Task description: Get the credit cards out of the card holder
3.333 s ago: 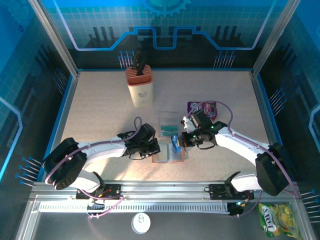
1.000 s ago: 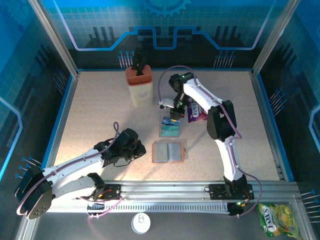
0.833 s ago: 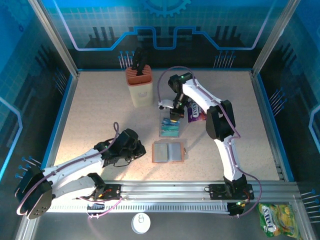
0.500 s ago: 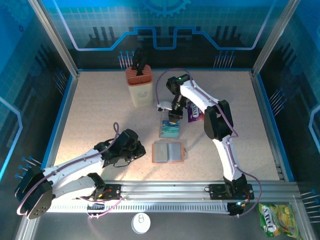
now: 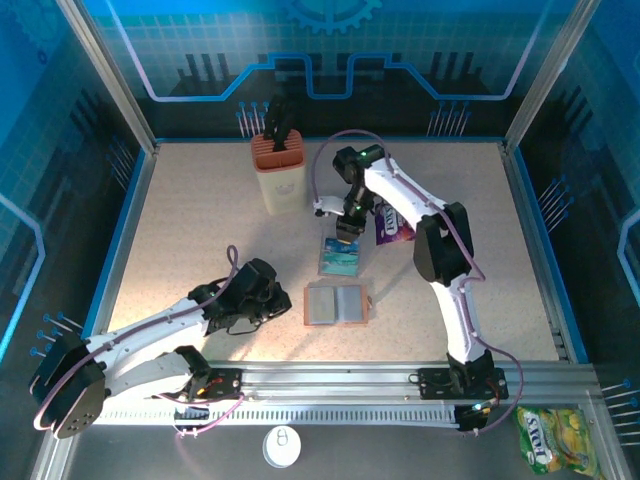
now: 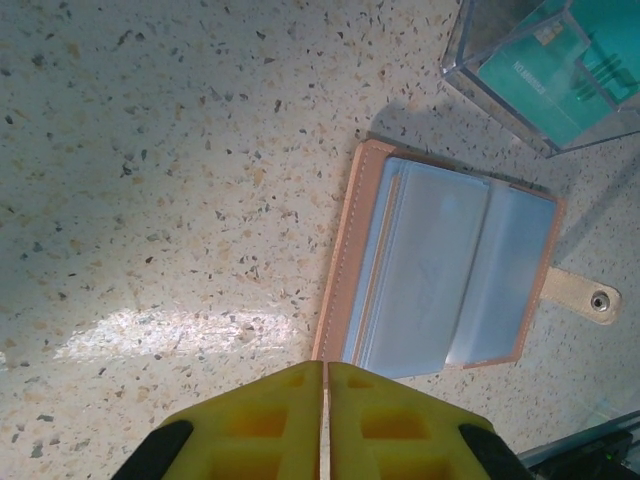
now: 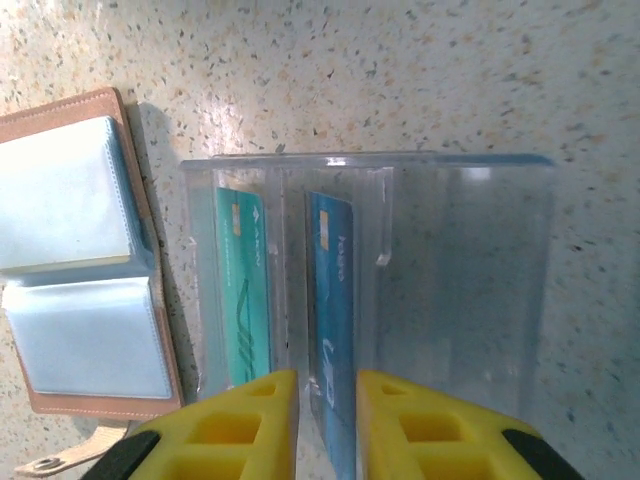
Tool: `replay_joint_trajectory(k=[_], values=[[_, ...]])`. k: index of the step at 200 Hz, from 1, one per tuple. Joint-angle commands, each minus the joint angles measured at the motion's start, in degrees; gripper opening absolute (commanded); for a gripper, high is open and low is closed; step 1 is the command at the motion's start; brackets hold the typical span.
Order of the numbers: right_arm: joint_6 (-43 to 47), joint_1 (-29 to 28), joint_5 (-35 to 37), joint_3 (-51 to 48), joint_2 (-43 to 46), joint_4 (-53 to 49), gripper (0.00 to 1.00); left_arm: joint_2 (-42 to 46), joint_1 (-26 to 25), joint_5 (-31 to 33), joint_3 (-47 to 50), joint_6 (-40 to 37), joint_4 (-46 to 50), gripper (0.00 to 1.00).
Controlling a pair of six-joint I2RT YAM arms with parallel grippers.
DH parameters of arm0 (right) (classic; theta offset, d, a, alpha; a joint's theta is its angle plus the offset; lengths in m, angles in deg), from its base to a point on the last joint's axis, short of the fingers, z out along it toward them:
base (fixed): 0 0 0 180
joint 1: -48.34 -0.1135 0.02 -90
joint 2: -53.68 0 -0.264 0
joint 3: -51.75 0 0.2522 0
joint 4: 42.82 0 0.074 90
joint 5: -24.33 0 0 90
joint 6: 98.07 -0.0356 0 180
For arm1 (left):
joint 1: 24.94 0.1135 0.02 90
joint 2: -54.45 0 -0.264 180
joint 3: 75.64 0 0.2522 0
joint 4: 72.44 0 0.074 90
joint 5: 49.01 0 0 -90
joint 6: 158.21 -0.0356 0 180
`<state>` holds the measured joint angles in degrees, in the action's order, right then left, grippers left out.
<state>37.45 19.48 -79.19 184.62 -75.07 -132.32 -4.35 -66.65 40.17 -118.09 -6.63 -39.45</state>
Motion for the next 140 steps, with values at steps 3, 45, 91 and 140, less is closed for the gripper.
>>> replay_joint_trajectory(k=[3, 45, 91, 140], values=[[-7.6, -0.6, 1.0, -2.8, 5.6, 4.4, 0.21, -0.6, 0.5, 0.4, 0.7, 0.5, -0.9, 0.10], [-24.5, -0.6, 2.5, -14.7, 12.3, 17.9, 0.18, -3.9, 0.5, -1.4, 0.8, 0.5, -5.1, 0.09], [-44.2, -1.0, 3.7, -29.9, 20.3, 30.1, 0.16, -8.1, 0.5, -4.1, 0.7, 0.4, -9.9, 0.06], [-63.1, -2.6, 5.5, -48.5, 32.0, 42.3, 0.26, -11.5, 0.4, -5.4, 0.5, 0.3, -13.5, 0.05]])
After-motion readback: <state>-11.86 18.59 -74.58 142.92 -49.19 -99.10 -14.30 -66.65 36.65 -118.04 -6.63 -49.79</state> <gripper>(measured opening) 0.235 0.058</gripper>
